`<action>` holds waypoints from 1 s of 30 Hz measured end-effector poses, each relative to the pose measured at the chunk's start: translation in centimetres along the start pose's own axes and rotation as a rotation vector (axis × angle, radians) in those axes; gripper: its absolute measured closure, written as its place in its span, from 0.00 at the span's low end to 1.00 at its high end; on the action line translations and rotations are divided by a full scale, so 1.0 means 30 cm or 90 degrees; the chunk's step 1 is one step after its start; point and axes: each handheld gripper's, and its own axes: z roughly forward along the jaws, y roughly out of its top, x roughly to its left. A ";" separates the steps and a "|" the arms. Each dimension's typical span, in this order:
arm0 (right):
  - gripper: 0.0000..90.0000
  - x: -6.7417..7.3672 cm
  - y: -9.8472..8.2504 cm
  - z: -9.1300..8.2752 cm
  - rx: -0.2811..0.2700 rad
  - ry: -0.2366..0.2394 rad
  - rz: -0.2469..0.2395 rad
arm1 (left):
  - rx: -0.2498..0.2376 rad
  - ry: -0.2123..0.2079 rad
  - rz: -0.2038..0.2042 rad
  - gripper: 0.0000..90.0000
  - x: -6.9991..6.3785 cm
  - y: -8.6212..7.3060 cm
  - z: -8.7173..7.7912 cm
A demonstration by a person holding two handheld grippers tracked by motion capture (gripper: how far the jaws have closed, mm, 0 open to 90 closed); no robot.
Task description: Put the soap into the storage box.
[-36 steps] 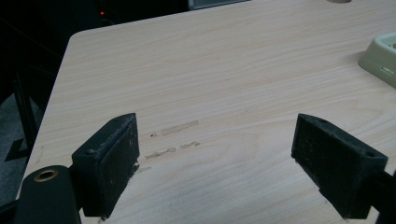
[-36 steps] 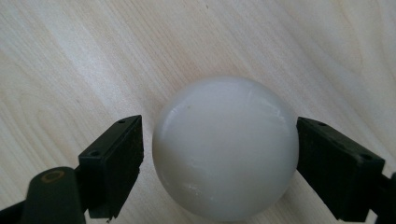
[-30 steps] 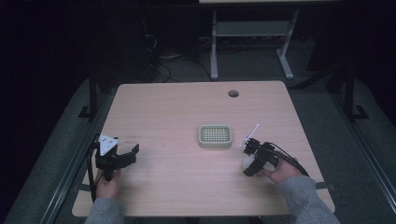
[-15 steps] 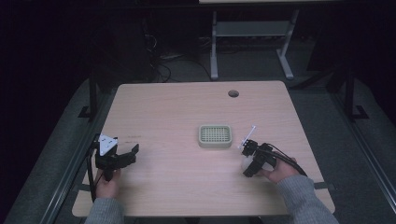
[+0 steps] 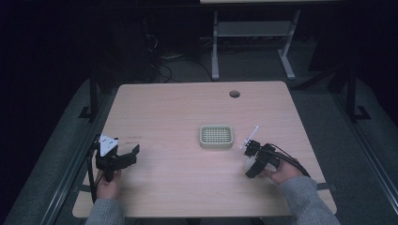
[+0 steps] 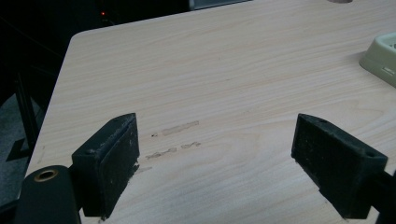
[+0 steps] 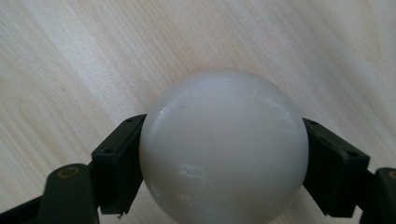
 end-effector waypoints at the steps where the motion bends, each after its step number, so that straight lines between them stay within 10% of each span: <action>1: 0.25 -0.001 -0.002 -0.005 -0.008 0.001 0.000 | 0.001 0.000 -0.001 0.16 0.000 0.000 0.000; 30: 0.25 -0.038 0.009 -0.087 -0.032 0.004 0.003 | 0.005 0.002 0.001 0.17 -0.002 -0.002 0.006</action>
